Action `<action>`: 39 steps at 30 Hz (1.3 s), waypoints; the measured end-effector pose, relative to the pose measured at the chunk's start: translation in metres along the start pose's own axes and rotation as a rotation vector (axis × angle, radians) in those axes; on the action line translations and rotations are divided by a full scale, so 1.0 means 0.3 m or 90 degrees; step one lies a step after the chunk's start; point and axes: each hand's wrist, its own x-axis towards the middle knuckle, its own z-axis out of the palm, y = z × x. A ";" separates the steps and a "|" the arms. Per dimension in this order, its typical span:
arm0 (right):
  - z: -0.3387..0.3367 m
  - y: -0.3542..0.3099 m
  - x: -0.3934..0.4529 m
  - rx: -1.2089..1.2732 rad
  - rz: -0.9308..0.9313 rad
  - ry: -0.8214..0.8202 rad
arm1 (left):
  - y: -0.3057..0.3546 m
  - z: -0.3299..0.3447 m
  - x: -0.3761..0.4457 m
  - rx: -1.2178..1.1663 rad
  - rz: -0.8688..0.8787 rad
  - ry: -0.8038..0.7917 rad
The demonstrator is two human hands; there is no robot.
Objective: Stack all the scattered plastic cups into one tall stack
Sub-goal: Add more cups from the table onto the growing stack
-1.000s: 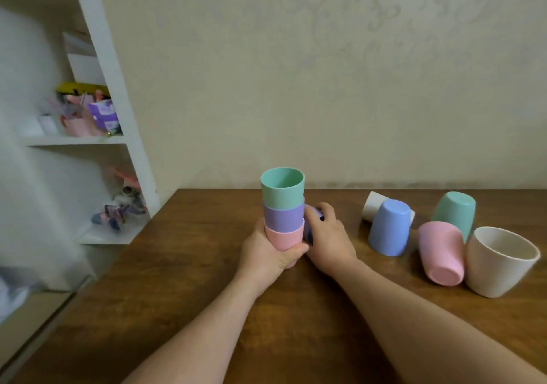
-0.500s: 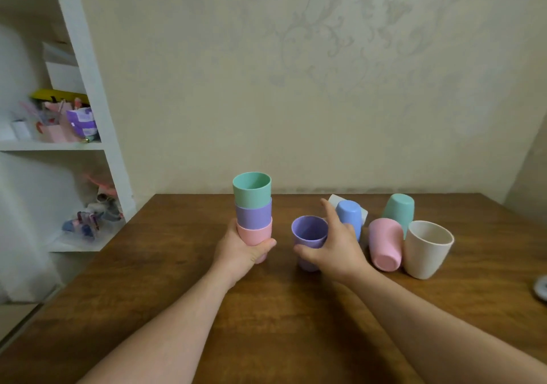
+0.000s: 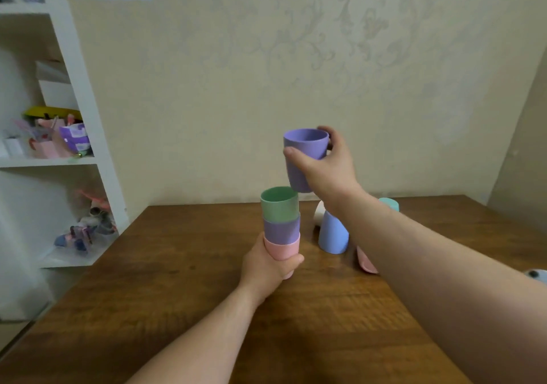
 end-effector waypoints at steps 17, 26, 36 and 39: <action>0.067 0.203 -0.088 -0.025 0.072 -0.115 | -0.021 0.037 0.040 0.155 0.041 0.006; -0.064 0.196 -0.087 -0.106 0.059 -0.153 | 0.057 0.114 0.015 0.073 0.010 -0.047; -0.576 0.290 -0.059 -0.681 0.097 -0.084 | 0.134 0.292 -0.050 -0.025 0.023 -0.071; -0.635 0.381 -0.100 -0.609 0.221 -0.089 | 0.150 0.316 -0.068 -0.020 0.035 -0.067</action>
